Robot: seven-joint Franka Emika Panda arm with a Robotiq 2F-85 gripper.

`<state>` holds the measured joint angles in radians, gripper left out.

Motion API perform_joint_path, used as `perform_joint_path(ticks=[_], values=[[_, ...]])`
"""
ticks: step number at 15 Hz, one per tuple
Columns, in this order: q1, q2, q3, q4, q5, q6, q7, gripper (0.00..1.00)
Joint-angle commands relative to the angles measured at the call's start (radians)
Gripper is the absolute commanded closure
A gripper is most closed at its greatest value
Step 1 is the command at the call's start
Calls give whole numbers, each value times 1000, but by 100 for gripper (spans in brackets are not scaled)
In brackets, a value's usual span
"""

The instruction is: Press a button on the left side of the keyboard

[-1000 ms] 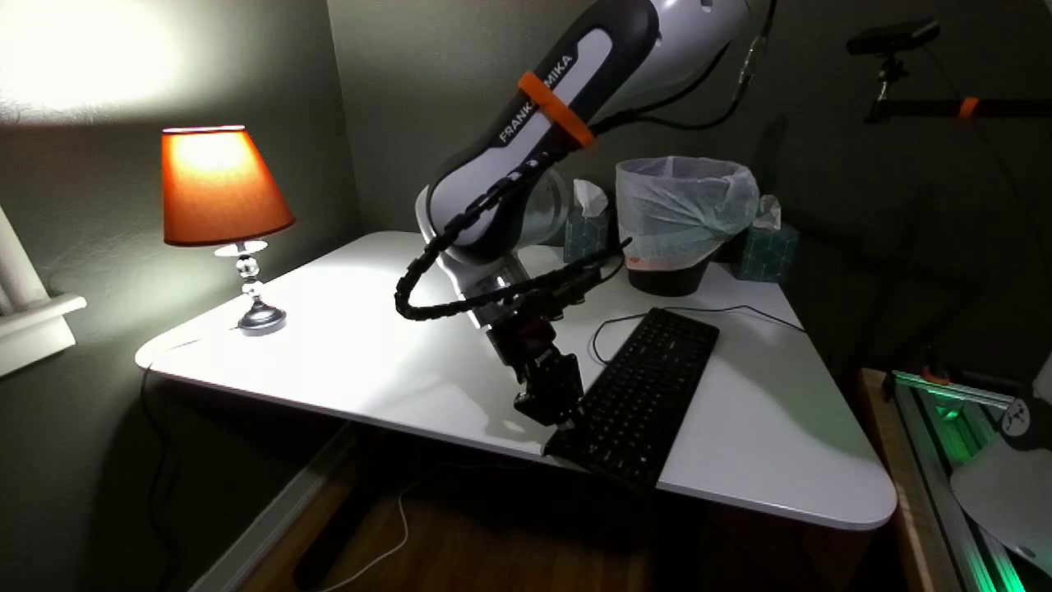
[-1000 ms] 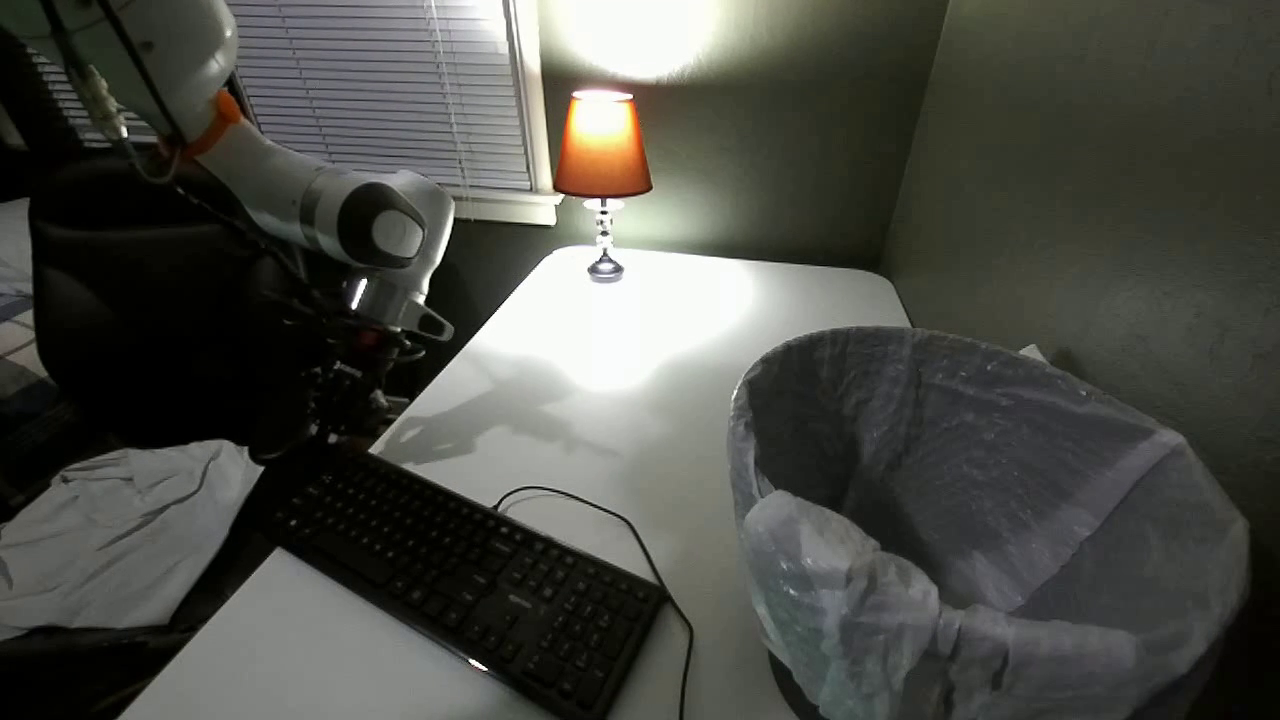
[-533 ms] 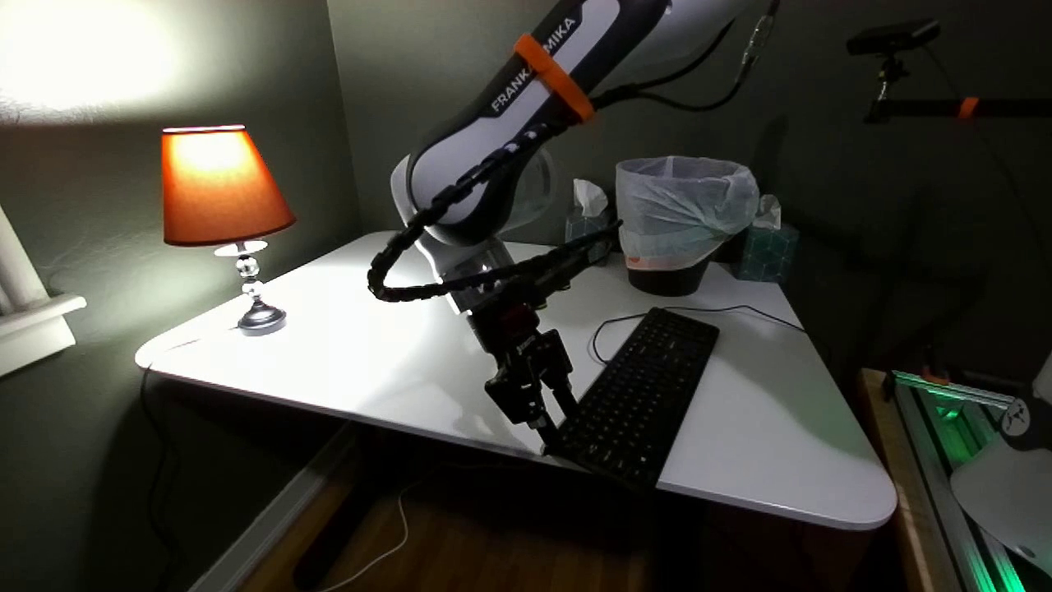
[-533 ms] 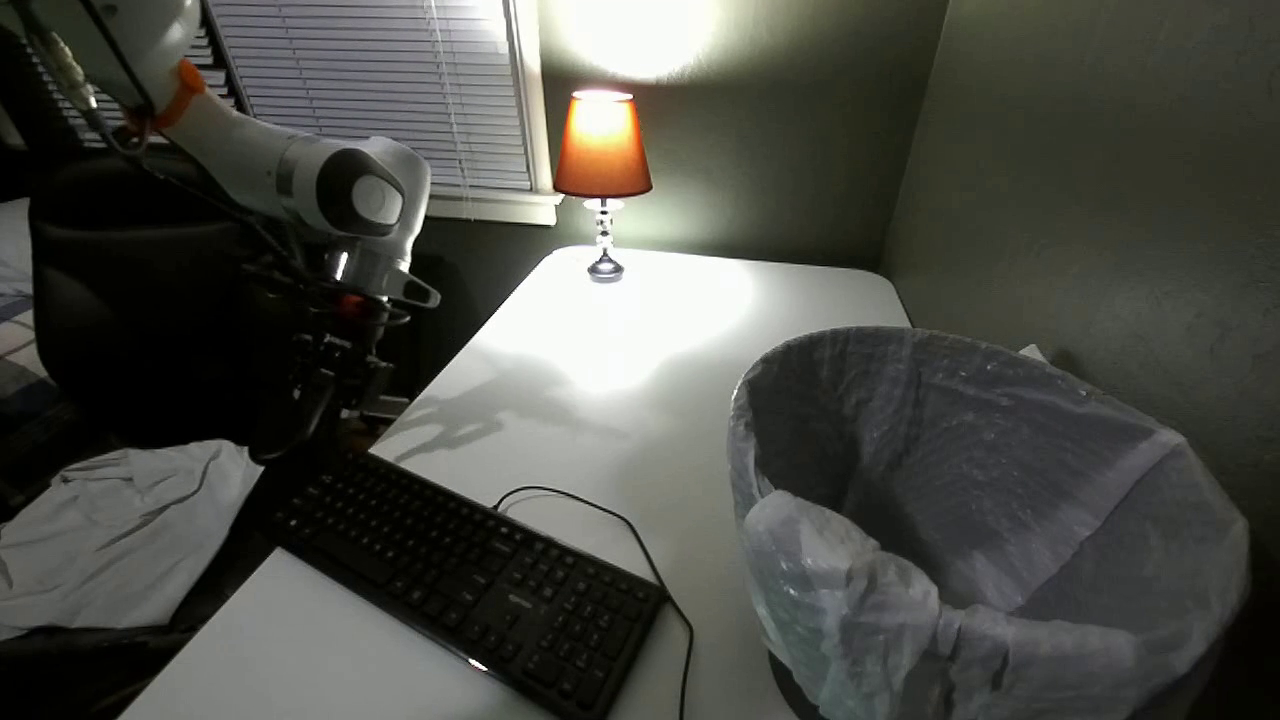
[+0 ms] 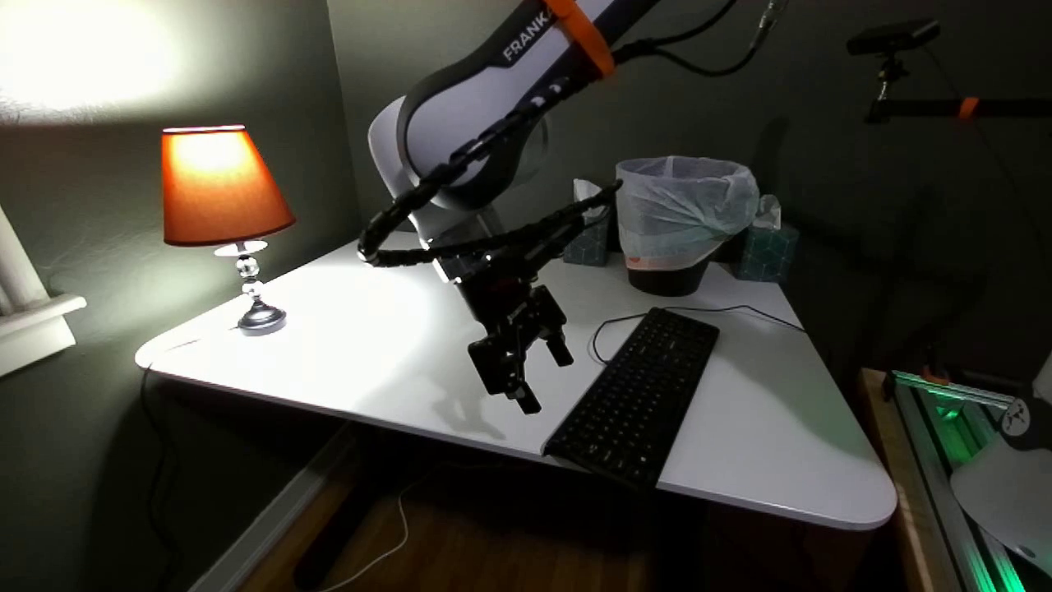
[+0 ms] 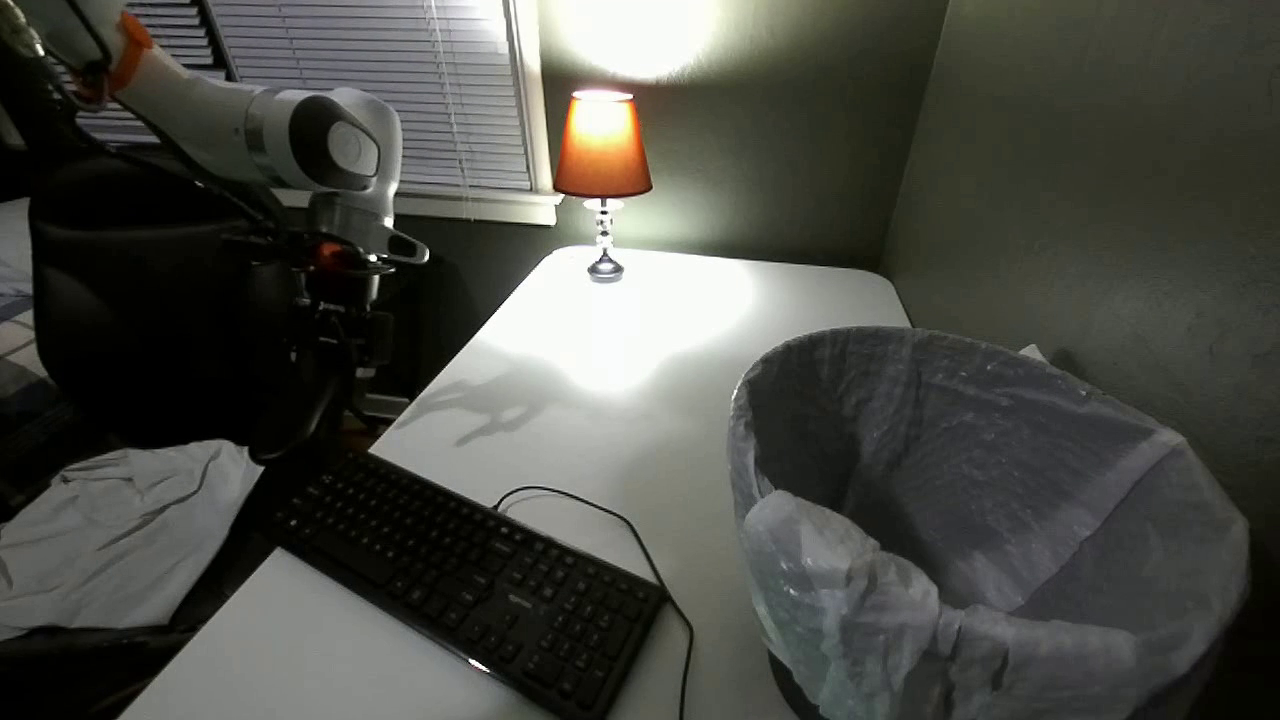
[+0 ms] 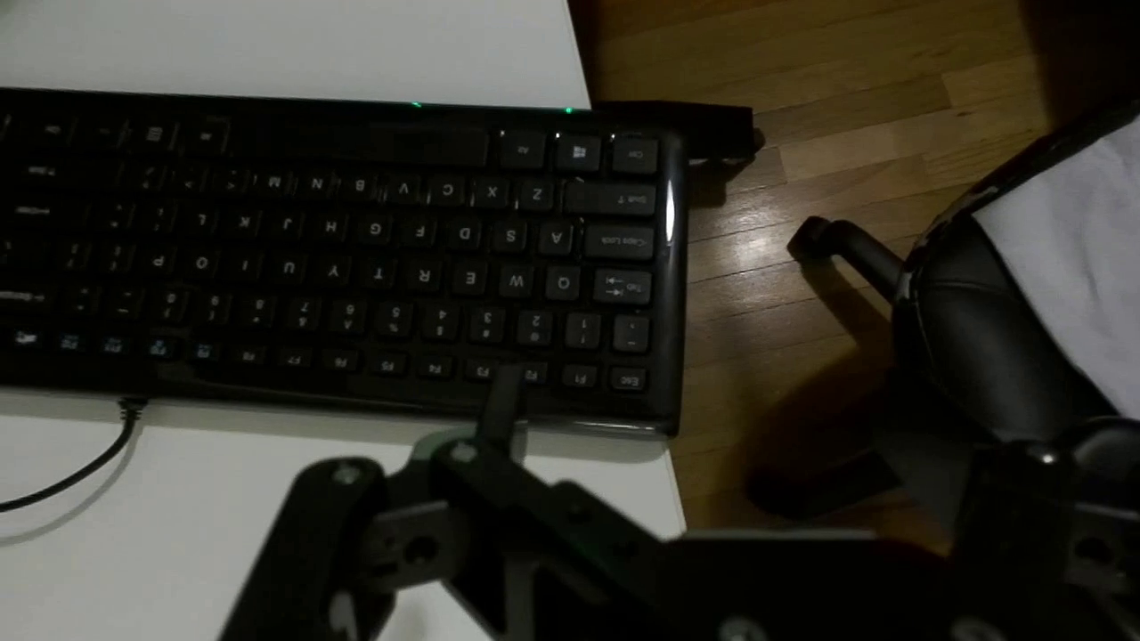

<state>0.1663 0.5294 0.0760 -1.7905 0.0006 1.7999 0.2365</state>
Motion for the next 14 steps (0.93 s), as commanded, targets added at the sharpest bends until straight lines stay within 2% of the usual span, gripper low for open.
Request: perform_joint_path(ticks=[1,4,5,12,13,14], values=[[28,-85,-12,-73,-37,-5,53,0],[42,-130,-10,-104,-72,-13,83,0],[47,-246,-3,-248,-77,13,98,0],[58,-546,52,-545,-94,0,167,0],[42,-426,49,-433,-82,-5,138,0],[41,-468,58,-470,-82,-5,143,0]])
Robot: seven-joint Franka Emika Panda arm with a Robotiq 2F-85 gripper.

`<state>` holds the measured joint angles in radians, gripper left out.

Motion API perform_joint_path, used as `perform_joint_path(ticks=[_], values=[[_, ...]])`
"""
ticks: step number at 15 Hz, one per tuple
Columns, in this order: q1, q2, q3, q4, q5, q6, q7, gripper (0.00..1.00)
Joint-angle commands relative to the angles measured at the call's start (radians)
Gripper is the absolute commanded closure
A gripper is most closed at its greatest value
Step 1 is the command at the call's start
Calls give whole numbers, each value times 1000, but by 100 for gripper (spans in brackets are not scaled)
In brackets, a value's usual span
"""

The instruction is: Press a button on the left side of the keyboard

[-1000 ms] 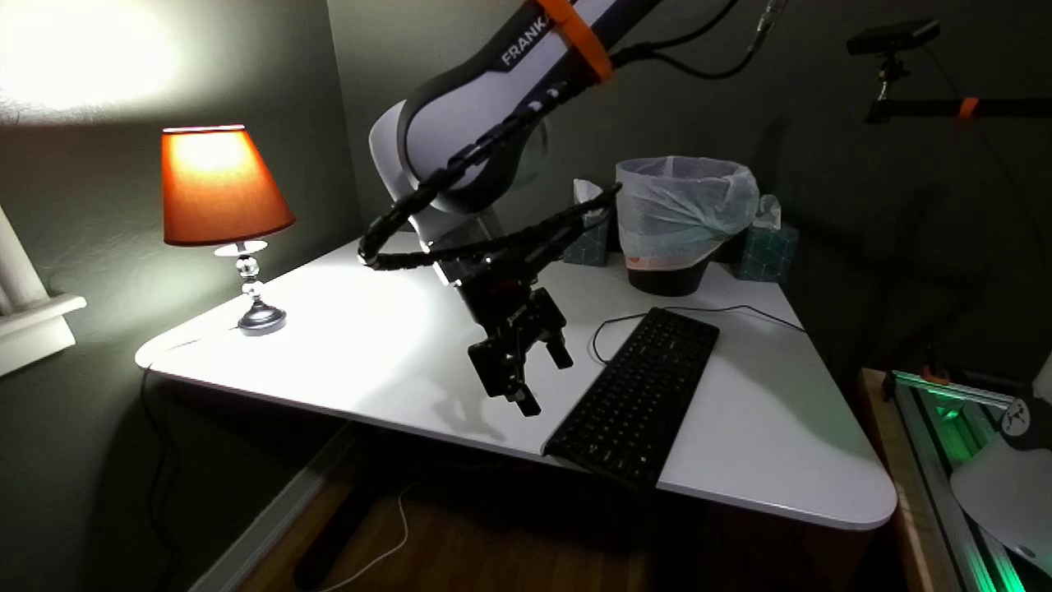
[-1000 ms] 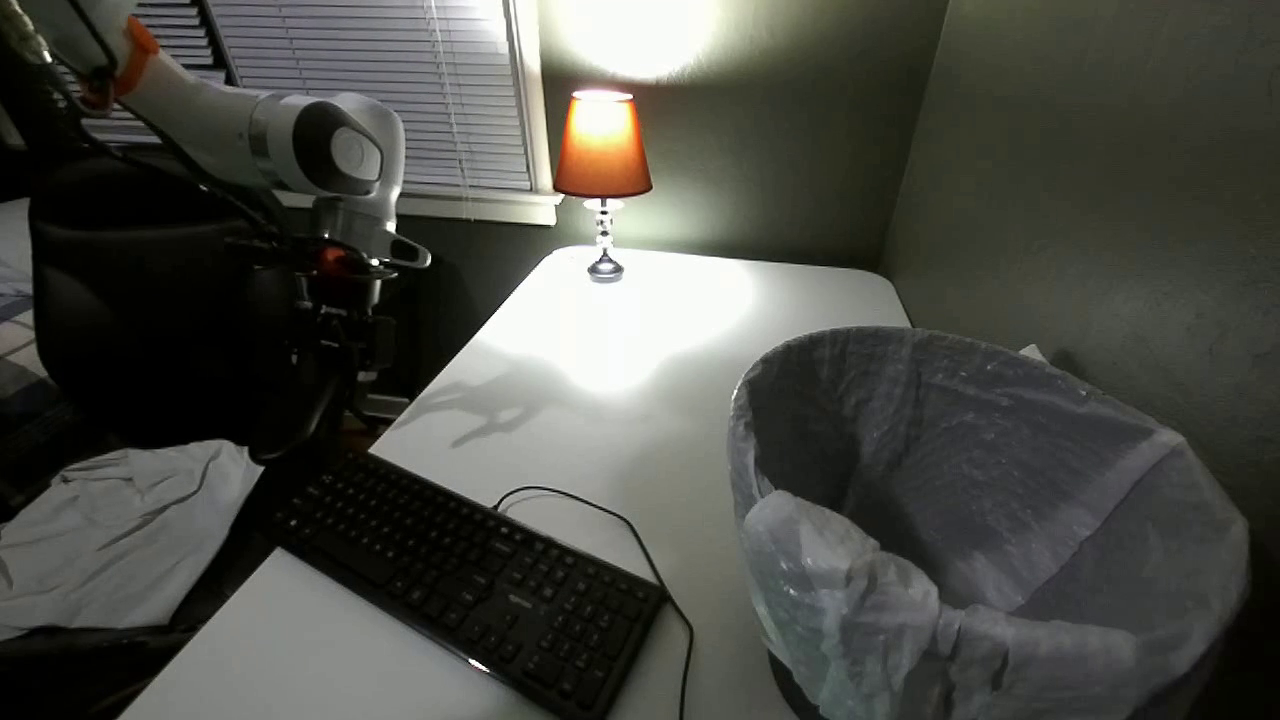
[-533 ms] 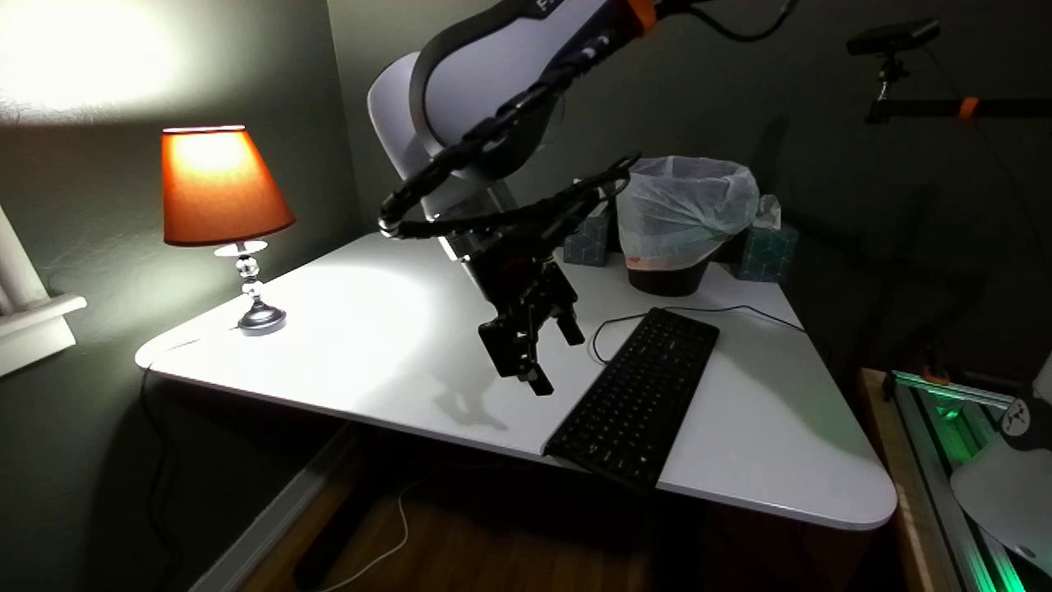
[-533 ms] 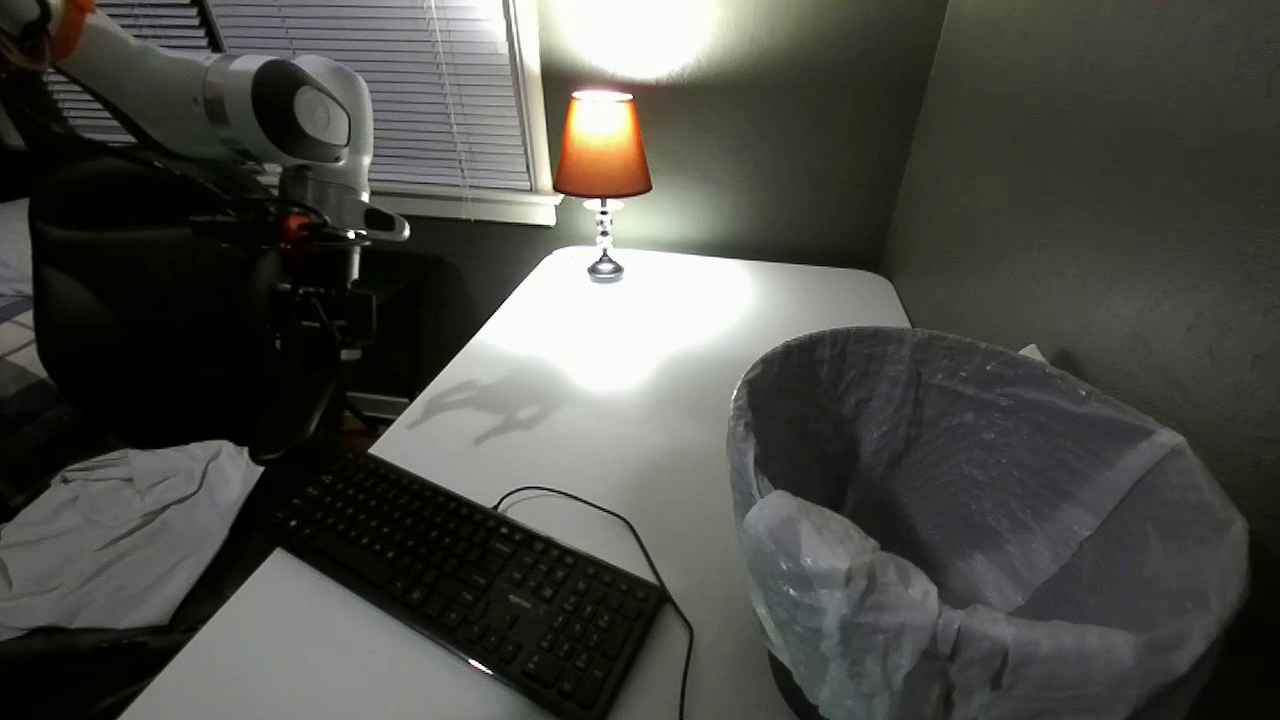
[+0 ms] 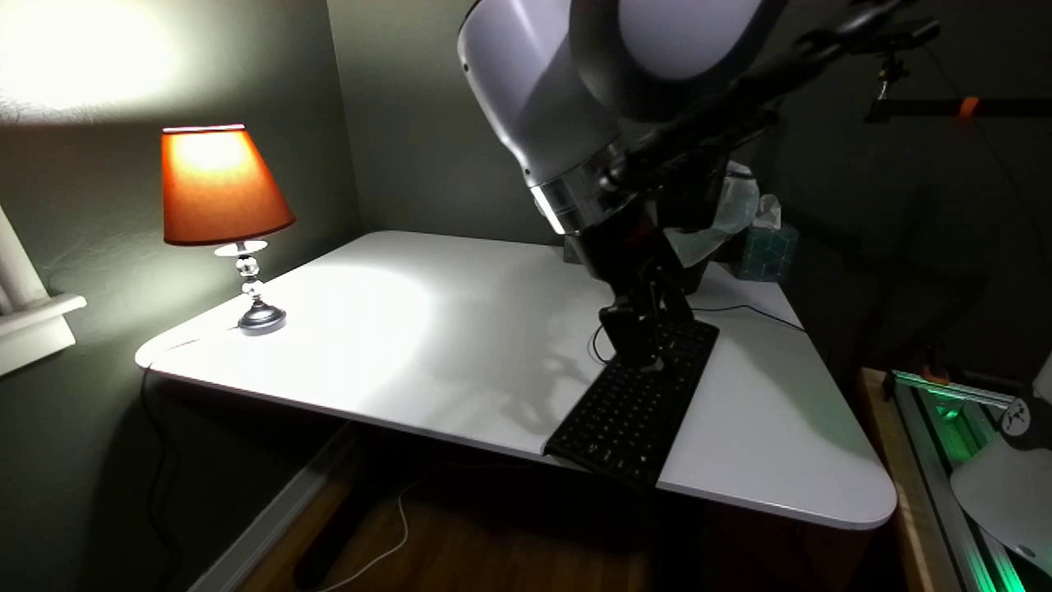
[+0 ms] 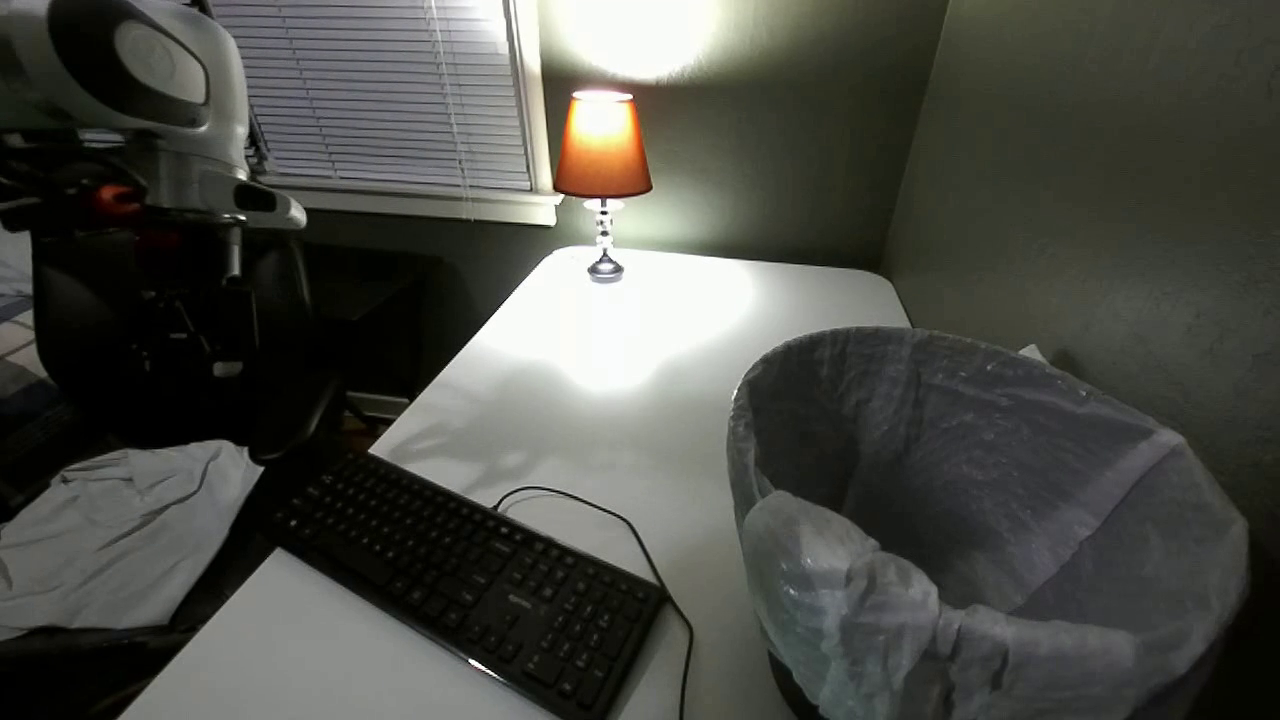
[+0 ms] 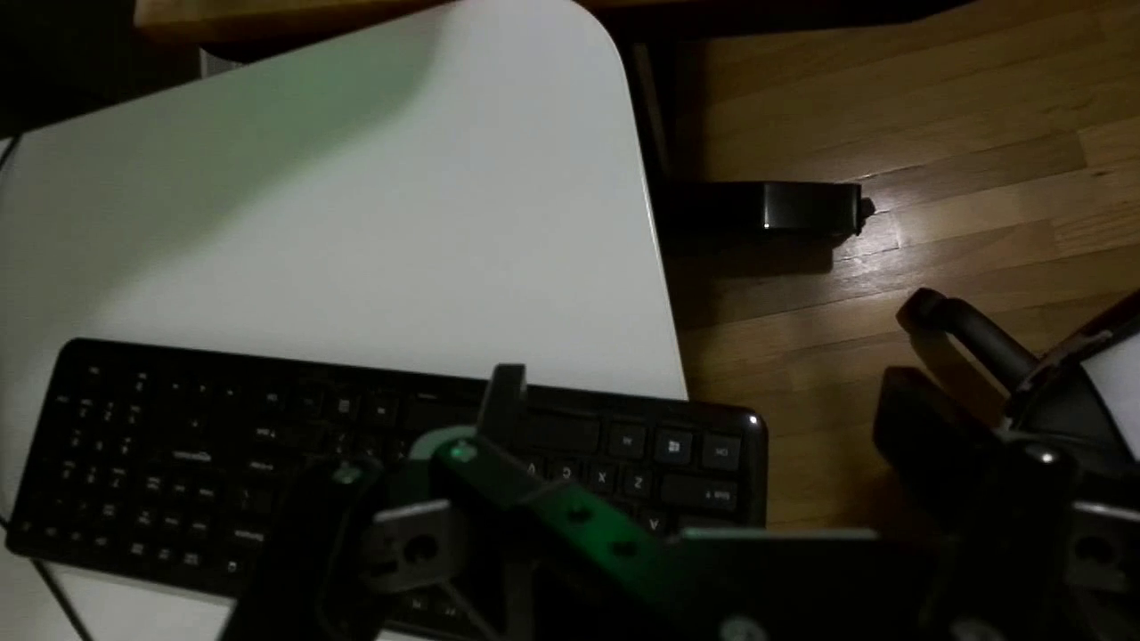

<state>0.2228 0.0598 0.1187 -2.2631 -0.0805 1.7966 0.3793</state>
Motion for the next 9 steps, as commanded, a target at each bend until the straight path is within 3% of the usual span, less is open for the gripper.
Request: perform_joint_path(ticks=[1,9], values=[[-17,-30,21,-22,0,-3,3,0],[-19,-63,24,-51,0,-2,4,0]])
